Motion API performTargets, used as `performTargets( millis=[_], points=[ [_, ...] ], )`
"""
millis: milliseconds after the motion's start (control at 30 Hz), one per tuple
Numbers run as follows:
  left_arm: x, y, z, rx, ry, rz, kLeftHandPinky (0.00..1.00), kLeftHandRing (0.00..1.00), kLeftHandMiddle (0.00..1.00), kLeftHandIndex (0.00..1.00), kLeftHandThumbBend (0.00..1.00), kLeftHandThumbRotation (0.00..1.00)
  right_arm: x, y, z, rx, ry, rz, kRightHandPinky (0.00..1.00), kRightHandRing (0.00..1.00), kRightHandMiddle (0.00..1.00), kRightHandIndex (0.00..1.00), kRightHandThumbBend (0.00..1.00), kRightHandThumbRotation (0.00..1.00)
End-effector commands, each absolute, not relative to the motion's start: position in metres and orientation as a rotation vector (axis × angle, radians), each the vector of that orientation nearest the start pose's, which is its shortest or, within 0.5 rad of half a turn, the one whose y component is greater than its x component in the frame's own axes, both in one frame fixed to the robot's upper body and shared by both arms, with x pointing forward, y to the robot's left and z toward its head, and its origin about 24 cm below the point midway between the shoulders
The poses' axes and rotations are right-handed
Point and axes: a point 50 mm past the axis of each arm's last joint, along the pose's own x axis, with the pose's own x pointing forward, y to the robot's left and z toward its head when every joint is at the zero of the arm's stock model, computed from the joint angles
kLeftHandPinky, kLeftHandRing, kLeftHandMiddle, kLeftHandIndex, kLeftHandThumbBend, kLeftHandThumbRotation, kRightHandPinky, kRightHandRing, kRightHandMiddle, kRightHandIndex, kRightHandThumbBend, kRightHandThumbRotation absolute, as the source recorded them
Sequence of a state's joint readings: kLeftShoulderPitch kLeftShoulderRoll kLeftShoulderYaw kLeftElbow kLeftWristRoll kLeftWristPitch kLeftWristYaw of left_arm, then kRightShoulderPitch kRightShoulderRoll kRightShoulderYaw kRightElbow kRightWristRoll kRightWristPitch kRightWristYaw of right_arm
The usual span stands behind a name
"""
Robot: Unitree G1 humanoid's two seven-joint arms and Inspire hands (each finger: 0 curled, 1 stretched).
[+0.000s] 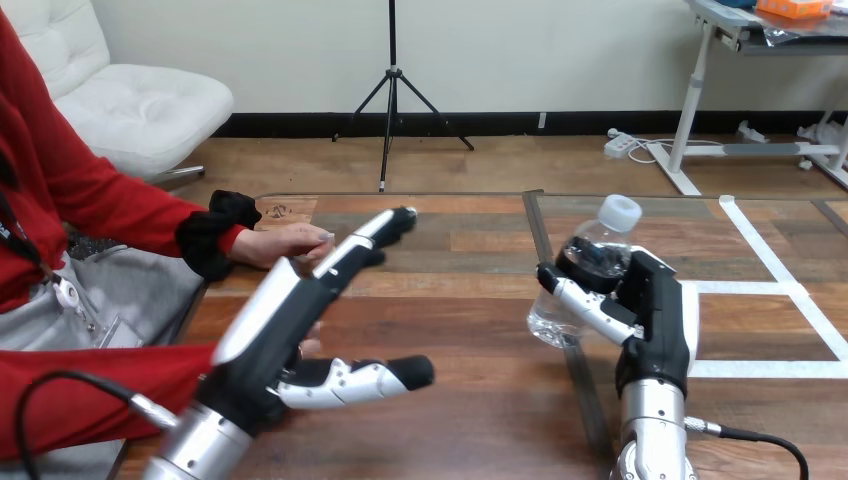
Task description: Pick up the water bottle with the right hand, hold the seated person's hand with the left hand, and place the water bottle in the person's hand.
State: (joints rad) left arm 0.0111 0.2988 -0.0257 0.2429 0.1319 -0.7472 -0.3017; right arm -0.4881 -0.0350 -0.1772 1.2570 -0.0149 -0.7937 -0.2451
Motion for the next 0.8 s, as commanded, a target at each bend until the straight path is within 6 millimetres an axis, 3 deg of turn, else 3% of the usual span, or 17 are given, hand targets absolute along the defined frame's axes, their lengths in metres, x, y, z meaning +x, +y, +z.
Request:
performTargets(
  millis=[0,767],
  points=[
    [0.243,0.185,0.078,0.542,-0.502,-0.429,0.9,0.94,0.93,0.93,0.97,0.63,0.311,-0.162,0.01,0.049,-0.186,-0.266,0.45,0.45,0.47,0.45,0.76,0.0],
    [0.258,0.217,0.105,0.824,-0.484,-0.447,0.82,0.91,0.91,0.92,1.0,0.59,0.309,-0.155,0.014,0.051,-0.242,-0.219,0.42,0.45,0.49,0.47,0.75,0.0]
  ],
)
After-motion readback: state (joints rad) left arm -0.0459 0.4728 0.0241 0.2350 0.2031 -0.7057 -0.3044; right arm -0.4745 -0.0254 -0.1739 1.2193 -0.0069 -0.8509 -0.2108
